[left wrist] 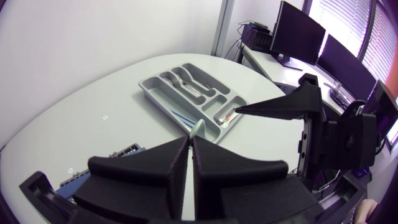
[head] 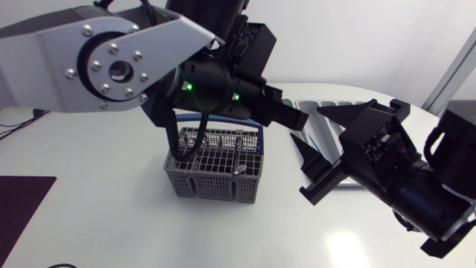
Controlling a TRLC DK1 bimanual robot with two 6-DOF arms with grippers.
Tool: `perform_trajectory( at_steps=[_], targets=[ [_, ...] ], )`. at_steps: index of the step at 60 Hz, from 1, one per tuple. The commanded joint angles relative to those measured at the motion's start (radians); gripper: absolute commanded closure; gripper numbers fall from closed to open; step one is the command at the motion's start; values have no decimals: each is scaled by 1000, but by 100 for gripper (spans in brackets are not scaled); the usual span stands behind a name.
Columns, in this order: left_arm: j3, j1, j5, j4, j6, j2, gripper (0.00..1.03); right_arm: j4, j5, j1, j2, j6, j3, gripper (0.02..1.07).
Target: Unload the cutlery basket into the drawer organizer.
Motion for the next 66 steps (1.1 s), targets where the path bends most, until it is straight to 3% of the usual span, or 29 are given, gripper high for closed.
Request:
perform_trajectory(
  at_steps=[1, 6, 17, 24, 32, 54, 66],
  targets=[
    [52, -6, 8, -4, -40, 14, 93, 38, 28, 9, 35, -22, -1, 54],
    [61, -15, 8, -4, -41, 14, 93, 61, 38, 9, 53, -24, -4, 63],
    [77, -25, 8, -5, -46, 17, 93, 118, 64, 6, 78, -44, -17, 63],
    [81, -27, 8, -7, -48, 21, 93, 133, 77, 8, 88, -48, -15, 71],
    [83, -22, 8, -7, -51, 23, 93, 141, 85, 3, 99, -48, -21, 71],
    [98, -21, 8, -8, -55, 41, 93, 149, 99, 0, 125, -48, -21, 97],
    [100, -19, 10, -13, -57, 40, 93, 150, 105, 2, 133, -47, -18, 102]
  ],
)
